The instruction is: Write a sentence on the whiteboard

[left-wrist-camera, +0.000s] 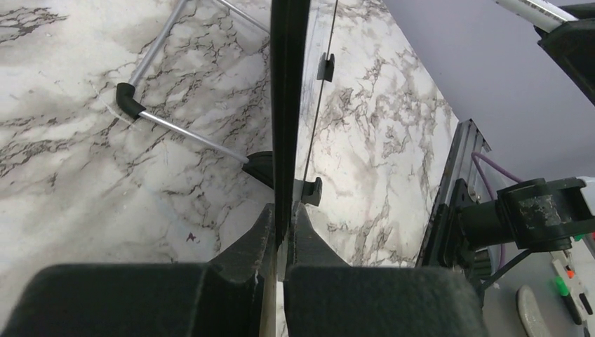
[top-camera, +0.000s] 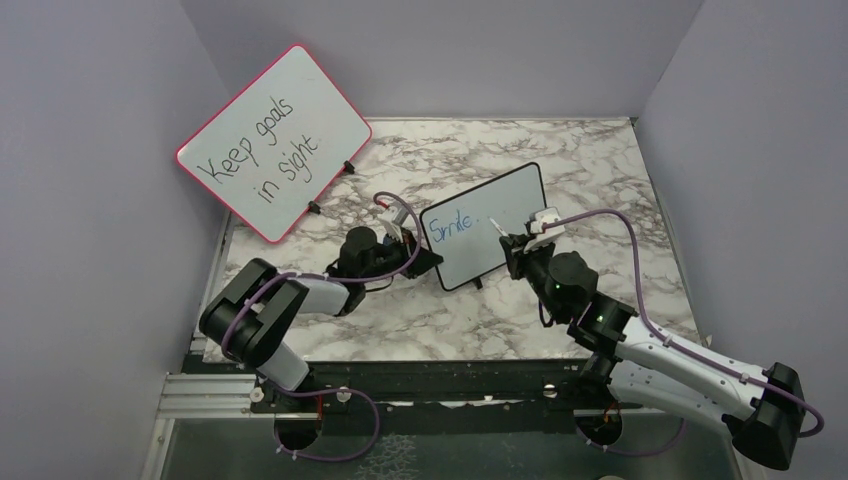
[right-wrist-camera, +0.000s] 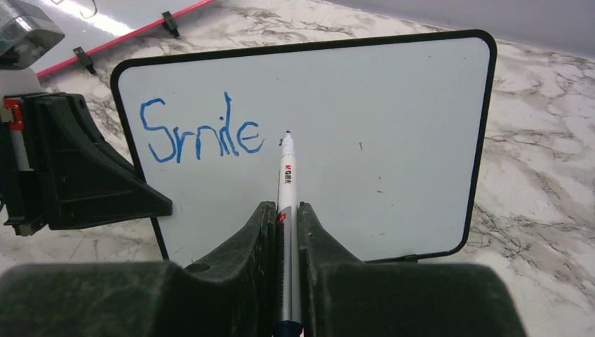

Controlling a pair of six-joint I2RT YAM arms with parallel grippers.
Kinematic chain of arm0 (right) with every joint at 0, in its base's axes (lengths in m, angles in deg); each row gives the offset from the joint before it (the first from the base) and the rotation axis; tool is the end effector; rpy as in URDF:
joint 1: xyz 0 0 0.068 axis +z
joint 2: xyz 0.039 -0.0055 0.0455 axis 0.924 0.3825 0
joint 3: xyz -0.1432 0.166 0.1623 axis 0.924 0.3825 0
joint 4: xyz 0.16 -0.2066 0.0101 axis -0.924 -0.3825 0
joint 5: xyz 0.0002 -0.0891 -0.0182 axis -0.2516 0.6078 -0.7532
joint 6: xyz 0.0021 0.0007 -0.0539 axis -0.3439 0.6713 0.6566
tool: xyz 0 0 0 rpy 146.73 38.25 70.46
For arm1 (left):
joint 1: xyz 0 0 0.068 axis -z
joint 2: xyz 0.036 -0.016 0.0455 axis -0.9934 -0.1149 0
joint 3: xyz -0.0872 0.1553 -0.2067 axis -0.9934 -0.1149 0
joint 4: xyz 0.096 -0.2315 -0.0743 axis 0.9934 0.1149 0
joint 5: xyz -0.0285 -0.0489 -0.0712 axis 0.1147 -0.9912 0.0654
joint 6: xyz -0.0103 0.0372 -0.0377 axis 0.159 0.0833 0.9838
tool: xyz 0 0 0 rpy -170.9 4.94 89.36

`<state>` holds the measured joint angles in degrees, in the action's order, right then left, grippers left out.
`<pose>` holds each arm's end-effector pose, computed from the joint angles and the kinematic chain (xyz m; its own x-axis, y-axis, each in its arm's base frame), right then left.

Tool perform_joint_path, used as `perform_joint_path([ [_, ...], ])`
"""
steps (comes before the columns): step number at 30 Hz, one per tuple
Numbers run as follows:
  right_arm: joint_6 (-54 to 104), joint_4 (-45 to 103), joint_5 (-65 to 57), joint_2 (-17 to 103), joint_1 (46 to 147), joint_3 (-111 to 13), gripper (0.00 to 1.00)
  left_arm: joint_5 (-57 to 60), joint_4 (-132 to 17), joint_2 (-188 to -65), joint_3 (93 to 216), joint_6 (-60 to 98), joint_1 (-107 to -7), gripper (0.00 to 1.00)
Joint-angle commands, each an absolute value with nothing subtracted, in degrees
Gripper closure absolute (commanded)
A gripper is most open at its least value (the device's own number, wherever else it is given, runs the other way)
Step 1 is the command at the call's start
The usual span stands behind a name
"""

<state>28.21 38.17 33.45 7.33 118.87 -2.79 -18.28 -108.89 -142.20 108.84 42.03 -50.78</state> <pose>0.1327 0.1376 0.2774 -0.1043 -0.0439 -0.9936 -0.3618 0.9323 -0.0032 0.2329 -0.1689 0.1633 -0.6208 -0.2001 -0.7580 0.6209 0.4648 -0.6312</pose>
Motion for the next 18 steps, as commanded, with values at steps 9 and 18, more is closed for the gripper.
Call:
perform_joint_path([
  [9, 29.1, 40.4, 31.5, 9.4, 118.7, -3.3, 0.99, -12.9, -84.4, -126.7, 105.8, 32.2, -51.8, 1.0],
  [18, 30.8, 42.2, 29.8, 9.6, 118.7, -3.8, 0.99, -13.0, -82.8, -128.4, 106.0, 30.3, -52.9, 0.91],
])
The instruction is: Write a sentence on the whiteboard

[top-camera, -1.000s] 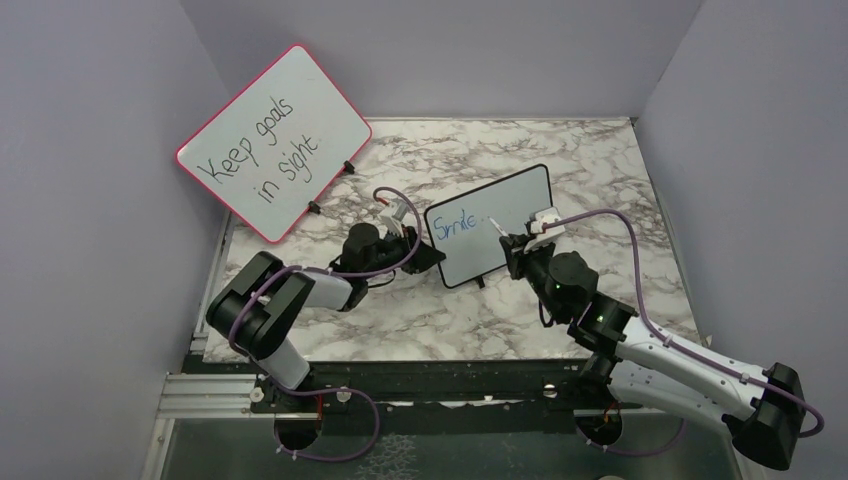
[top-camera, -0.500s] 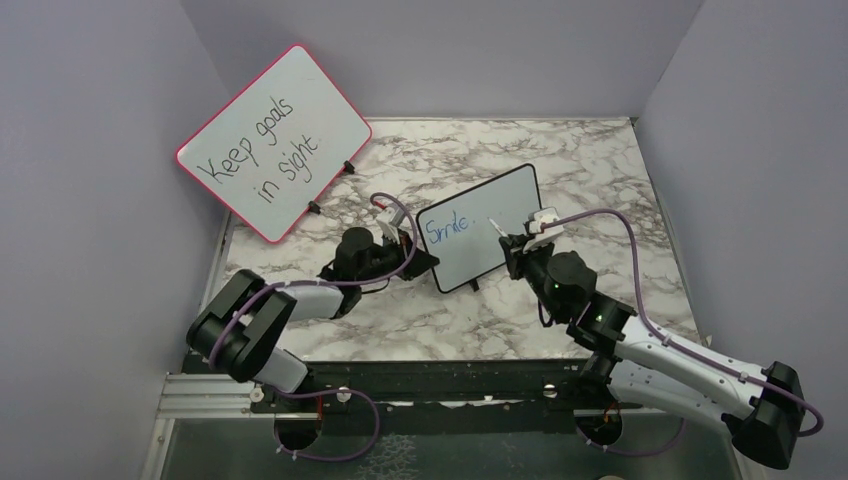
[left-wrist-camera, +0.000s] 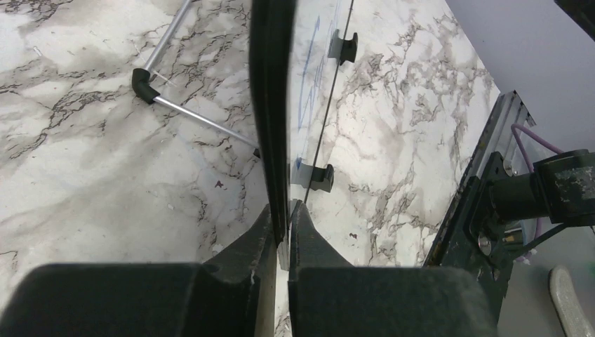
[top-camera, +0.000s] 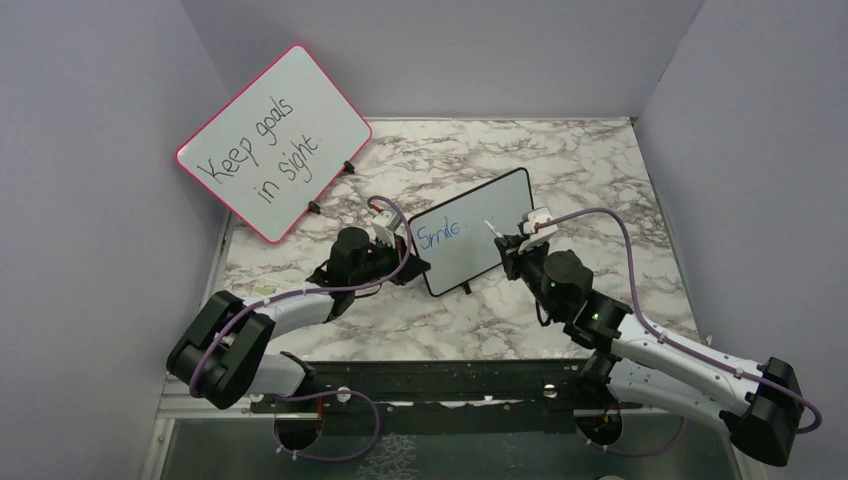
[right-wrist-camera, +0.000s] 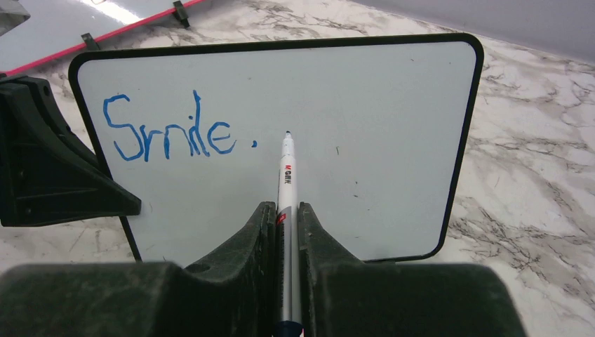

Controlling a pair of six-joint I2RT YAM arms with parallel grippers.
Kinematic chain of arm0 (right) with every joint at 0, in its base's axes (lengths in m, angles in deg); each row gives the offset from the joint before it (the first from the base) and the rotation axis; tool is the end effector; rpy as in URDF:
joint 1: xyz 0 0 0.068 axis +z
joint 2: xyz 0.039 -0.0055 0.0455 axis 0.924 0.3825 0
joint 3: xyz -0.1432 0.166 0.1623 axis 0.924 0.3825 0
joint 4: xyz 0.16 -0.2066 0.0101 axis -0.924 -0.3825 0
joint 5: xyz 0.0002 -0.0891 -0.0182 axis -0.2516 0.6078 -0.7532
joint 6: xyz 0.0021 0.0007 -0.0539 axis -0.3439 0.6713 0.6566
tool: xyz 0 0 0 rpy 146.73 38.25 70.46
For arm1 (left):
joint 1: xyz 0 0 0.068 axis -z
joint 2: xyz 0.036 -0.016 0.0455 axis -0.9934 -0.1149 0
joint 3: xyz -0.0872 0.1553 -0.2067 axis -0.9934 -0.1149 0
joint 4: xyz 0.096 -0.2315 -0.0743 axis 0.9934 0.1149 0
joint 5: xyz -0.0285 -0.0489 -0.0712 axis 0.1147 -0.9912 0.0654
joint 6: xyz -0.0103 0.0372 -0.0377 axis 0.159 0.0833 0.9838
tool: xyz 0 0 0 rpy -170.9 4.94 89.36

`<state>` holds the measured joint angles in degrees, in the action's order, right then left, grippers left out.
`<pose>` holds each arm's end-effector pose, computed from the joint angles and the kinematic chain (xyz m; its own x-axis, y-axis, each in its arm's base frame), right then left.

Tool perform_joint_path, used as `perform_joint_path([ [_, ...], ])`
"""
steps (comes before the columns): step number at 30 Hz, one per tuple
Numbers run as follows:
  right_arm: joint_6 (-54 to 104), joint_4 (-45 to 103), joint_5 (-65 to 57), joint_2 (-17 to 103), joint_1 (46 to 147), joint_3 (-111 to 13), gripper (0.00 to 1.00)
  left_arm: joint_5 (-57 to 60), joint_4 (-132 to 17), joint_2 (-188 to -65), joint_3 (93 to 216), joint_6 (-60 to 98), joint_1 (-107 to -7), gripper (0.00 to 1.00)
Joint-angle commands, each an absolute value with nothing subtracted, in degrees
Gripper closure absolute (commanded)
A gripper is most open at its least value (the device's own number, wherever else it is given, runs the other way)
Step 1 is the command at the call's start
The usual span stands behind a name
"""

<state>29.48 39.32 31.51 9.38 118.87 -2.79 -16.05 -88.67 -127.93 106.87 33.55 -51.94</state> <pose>0.1361 0.1435 0.2732 -0.1073 -0.0773 -0.9912 -0.3954 0.9181 -0.0288 0.2109 -0.1472 0.1803 -0.6074 -0.0953 -0.7887 0.6157 0.5708 -0.5432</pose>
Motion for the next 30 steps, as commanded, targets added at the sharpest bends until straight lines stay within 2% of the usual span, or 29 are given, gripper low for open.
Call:
perform_joint_path([
  [1, 30.9, 42.3, 29.9, 9.6, 118.7, -3.8, 0.99, -12.9, -82.8, -128.1, 106.1, 30.3, -52.9, 0.87],
  [7, 31.2, 43.2, 29.4, 9.9, 118.6, -4.0, 0.99, -14.7, -83.4, -125.4, 108.2, 31.3, -53.1, 0.64],
  [14, 31.1, 43.5, 28.4, 10.2, 118.7, -3.7, 0.99, -15.4, -84.2, -122.4, 112.5, 33.2, -57.0, 0.5],
  [20, 31.1, 42.6, 28.1, 10.5, 118.7, -4.2, 0.99, -21.9, -83.7, -125.5, 120.8, 35.2, -61.3, 0.47],
  [22, 31.0, 41.7, 28.5, 10.2, 118.7, -4.8, 0.99, -23.3, -79.5, -126.5, 124.3, 34.4, -61.9, 0.47],
  [30, 30.8, 40.3, 30.3, 8.8, 118.7, -5.6, 0.99, -23.1, -42.2, -133.4, 148.4, 17.8, -62.0, 0.47],
])
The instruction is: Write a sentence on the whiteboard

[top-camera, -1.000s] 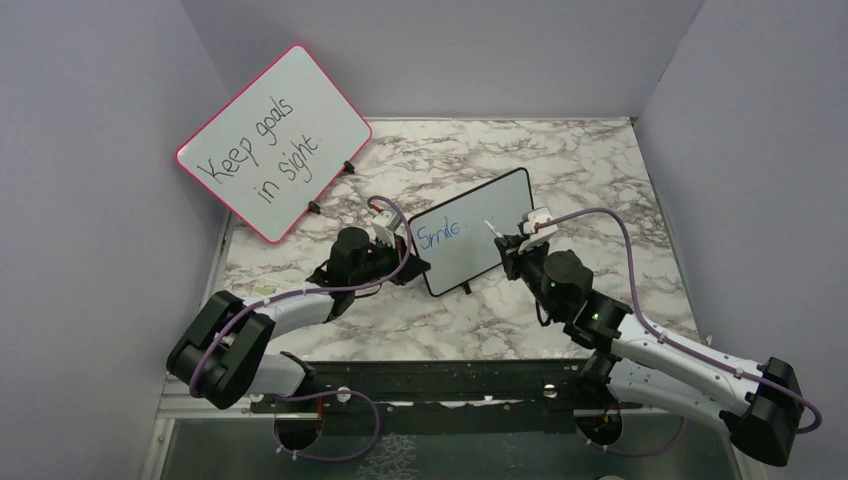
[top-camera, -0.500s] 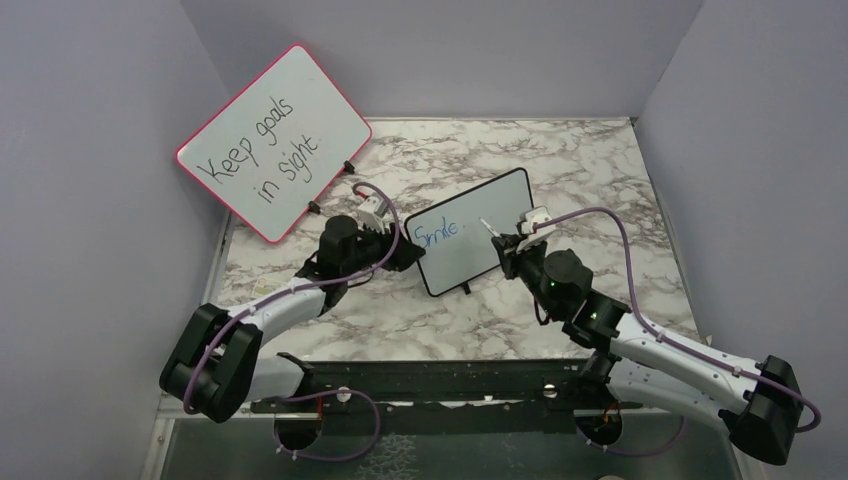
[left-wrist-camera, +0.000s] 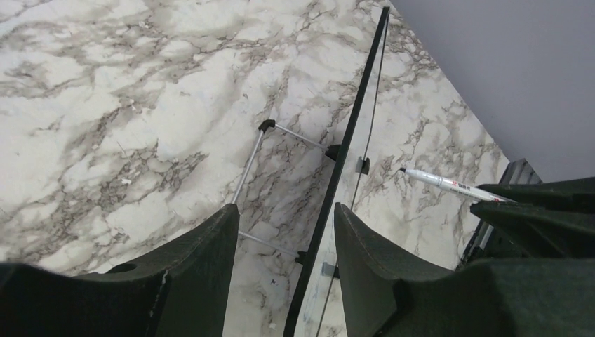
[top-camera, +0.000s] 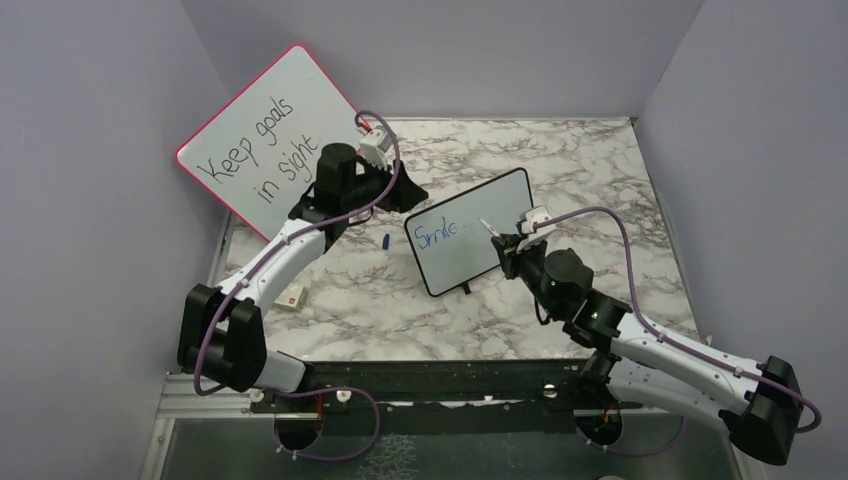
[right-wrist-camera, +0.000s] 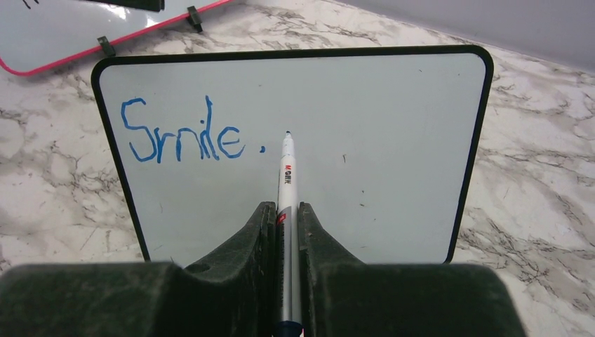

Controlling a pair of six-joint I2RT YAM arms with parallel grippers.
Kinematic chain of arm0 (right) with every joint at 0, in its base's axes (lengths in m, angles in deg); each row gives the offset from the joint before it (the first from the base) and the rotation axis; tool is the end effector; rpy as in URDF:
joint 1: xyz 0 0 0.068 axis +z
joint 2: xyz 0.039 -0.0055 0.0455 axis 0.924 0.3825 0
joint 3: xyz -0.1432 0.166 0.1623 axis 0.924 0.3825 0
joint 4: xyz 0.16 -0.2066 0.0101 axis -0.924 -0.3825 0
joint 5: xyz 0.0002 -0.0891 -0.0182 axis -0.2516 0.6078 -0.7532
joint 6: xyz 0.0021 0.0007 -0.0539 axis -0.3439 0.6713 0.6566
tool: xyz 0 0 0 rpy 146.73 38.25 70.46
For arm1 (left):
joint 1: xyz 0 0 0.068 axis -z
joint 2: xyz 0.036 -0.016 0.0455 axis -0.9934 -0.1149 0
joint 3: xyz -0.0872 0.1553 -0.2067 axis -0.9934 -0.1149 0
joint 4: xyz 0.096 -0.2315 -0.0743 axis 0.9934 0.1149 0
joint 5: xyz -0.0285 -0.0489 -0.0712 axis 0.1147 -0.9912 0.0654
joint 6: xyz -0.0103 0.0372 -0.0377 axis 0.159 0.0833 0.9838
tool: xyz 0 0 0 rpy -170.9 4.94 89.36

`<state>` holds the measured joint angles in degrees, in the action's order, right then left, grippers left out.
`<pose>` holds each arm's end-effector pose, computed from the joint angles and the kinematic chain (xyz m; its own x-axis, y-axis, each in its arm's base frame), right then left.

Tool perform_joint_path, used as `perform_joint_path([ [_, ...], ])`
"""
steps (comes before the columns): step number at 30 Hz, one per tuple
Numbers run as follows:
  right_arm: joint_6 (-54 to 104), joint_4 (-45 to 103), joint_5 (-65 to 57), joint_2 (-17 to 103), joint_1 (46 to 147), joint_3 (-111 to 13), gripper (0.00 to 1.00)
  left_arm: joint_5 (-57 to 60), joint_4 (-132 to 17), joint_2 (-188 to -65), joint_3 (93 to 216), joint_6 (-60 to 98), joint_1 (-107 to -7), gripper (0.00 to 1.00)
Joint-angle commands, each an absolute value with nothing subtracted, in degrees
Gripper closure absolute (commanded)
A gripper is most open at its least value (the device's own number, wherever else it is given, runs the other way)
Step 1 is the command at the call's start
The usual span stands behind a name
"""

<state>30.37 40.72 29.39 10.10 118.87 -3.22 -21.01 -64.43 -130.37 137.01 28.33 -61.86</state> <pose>0.1372 0.1467 0.2761 -0.0899 -0.0769 -0.9930 -0.4300 0.9023 -0.0309 0.2891 -0.1337 0.2992 -0.5048 -0.1324 -0.8530 0.6348 0.6127 -0.4708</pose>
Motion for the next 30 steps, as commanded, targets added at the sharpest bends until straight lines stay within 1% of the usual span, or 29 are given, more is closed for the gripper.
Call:
perform_joint_path([
  [1, 30.5, 39.5, 30.5, 8.6, 118.7, -6.1, 0.99, -23.8, -38.5, -134.4, 151.2, 15.5, -62.0, 0.47],
  [5, 29.8, 35.6, 30.8, 7.6, 118.7, -8.0, 0.99, -26.7, -27.8, -139.2, 159.3, 8.8, -61.9, 0.47],
  [7, 29.9, 34.1, 32.0, 7.8, 118.7, -9.1, 0.99, -27.2, -25.9, -141.1, 160.8, 7.7, -61.3, 0.48],
  [13, 30.8, 26.3, 33.4, 11.2, 118.7, -16.0, 0.99, -30.1, -25.8, -145.0, 163.6, 7.6, -58.4, 0.5],
  [19, 32.9, 18.4, 33.1, 14.8, 118.6, -22.5, 0.99, -31.8, -25.7, -146.3, 167.0, 8.2, -58.0, 0.51],
  [26, 33.7, 13.1, 33.0, 17.4, 118.6, -25.6, 0.99, -33.1, -26.1, -150.0, 170.2, 9.0, -57.3, 0.55],
  [30, 34.5, 12.6, 30.6, 19.1, 118.0, -26.5, 0.99, -34.7, -26.2, -152.6, 171.5, 8.8, -57.0, 0.57],
])
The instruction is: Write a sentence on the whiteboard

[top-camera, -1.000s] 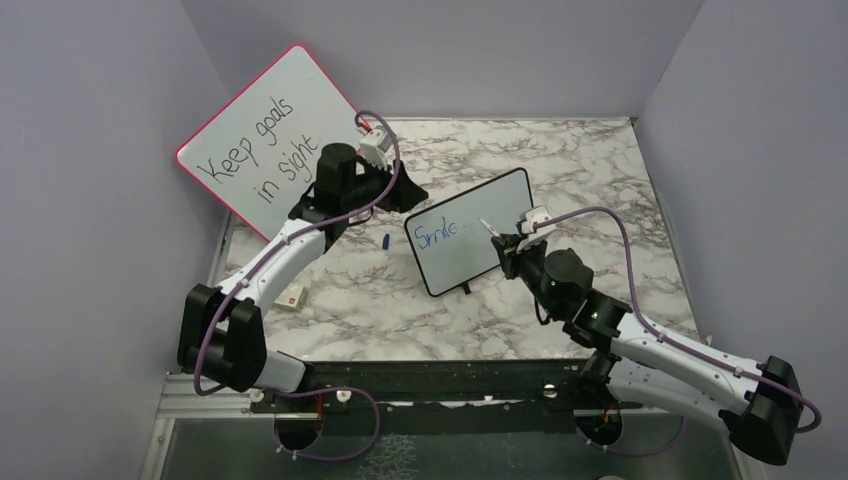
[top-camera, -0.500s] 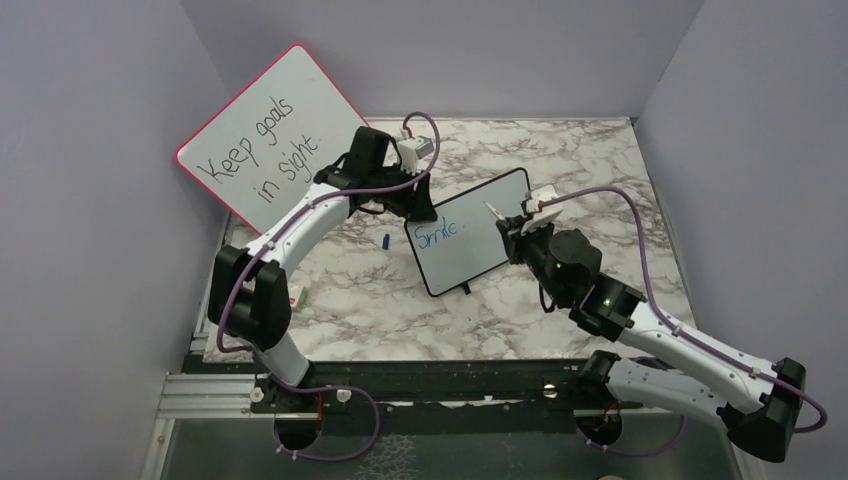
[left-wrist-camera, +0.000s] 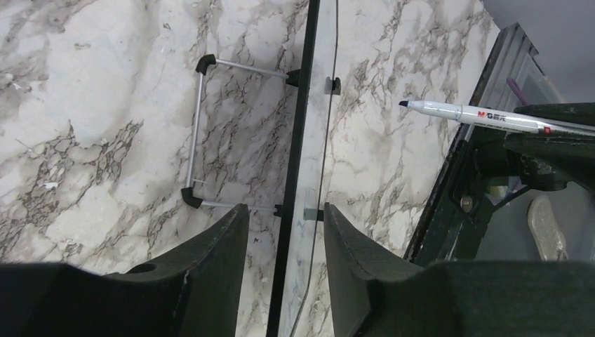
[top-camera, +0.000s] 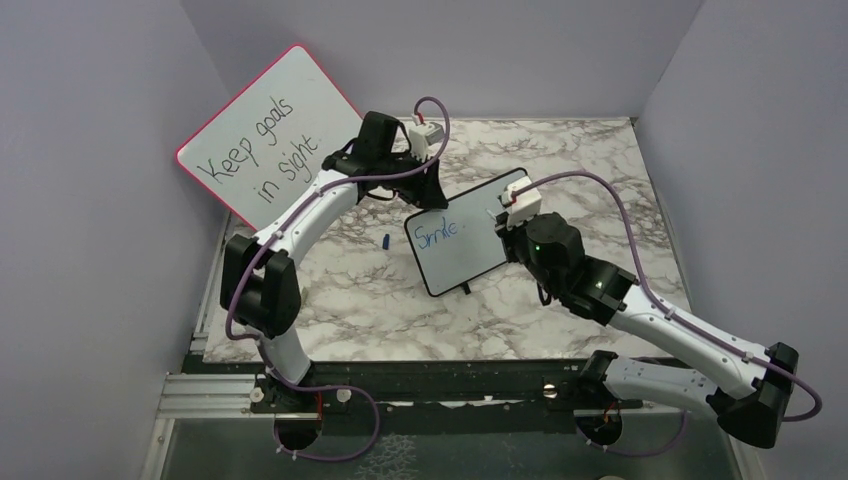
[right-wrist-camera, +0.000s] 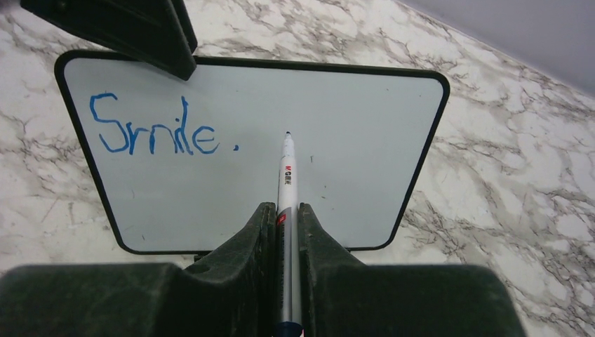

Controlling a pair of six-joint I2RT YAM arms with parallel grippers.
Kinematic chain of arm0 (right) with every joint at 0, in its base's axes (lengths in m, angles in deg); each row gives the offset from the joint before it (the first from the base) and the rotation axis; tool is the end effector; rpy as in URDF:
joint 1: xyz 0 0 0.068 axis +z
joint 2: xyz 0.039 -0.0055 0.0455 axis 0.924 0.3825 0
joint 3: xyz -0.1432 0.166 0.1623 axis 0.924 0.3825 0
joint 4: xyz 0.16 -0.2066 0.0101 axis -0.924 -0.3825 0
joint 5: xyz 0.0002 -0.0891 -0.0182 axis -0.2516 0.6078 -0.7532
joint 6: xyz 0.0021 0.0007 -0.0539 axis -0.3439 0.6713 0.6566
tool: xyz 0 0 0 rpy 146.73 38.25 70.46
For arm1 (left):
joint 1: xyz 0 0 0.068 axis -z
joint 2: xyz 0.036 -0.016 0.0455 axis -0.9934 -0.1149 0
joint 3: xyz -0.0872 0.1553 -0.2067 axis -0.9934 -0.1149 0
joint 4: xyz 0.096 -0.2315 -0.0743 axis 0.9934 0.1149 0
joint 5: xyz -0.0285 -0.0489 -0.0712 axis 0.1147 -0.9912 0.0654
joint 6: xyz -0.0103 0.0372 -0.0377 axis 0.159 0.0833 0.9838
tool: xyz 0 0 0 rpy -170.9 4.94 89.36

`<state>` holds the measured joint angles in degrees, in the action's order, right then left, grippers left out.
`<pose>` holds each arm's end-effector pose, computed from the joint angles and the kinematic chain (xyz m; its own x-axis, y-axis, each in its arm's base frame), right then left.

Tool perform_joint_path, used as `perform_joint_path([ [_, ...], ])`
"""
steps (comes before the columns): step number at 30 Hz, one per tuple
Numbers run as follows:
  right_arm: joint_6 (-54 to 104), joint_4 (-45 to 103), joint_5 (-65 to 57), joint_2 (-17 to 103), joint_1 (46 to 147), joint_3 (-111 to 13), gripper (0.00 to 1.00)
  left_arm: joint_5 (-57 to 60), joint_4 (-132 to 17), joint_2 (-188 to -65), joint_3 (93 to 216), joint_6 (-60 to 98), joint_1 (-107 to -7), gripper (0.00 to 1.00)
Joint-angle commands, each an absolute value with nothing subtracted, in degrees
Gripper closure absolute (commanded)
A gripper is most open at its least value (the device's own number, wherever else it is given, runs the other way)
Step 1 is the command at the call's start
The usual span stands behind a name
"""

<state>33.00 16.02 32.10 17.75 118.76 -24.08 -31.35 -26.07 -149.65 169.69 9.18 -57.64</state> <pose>0.1512 0.1612 0.3354 -0.1930 -0.2702 -0.9433 -0.4051 0.8975 -0.1742 0.3378 -0.1890 0.3226 -0.6057 0.2650 -0.7503 0.7604 0.4706 -0.4476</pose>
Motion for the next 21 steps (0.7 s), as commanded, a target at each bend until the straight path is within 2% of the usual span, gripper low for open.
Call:
perform_joint_path([
  [1, 34.6, 12.2, 29.9, 19.7, 117.6, -26.9, 0.99, -34.7, -26.2, -153.1, 171.9, 8.7, -57.0, 0.58],
  [7, 36.0, 12.7, 25.2, 22.0, 114.7, -28.5, 0.99, -35.7, -25.1, -155.7, 174.3, 7.7, -57.0, 0.66],
  [13, 37.5, 16.3, 24.0, 22.8, 114.4, -27.6, 0.99, -36.6, -24.8, -156.5, 175.4, 7.6, -57.0, 0.85],
  [19, 38.5, 20.9, 24.0, 21.8, 114.4, -24.3, 0.99, -37.7, -24.5, -156.6, 173.8, 5.5, -57.0, 0.99],
  [21, 38.3, 21.1, 24.2, 22.0, 114.4, -23.6, 0.99, -38.0, -24.3, -156.6, 173.3, 4.9, -57.0, 1.0],
])
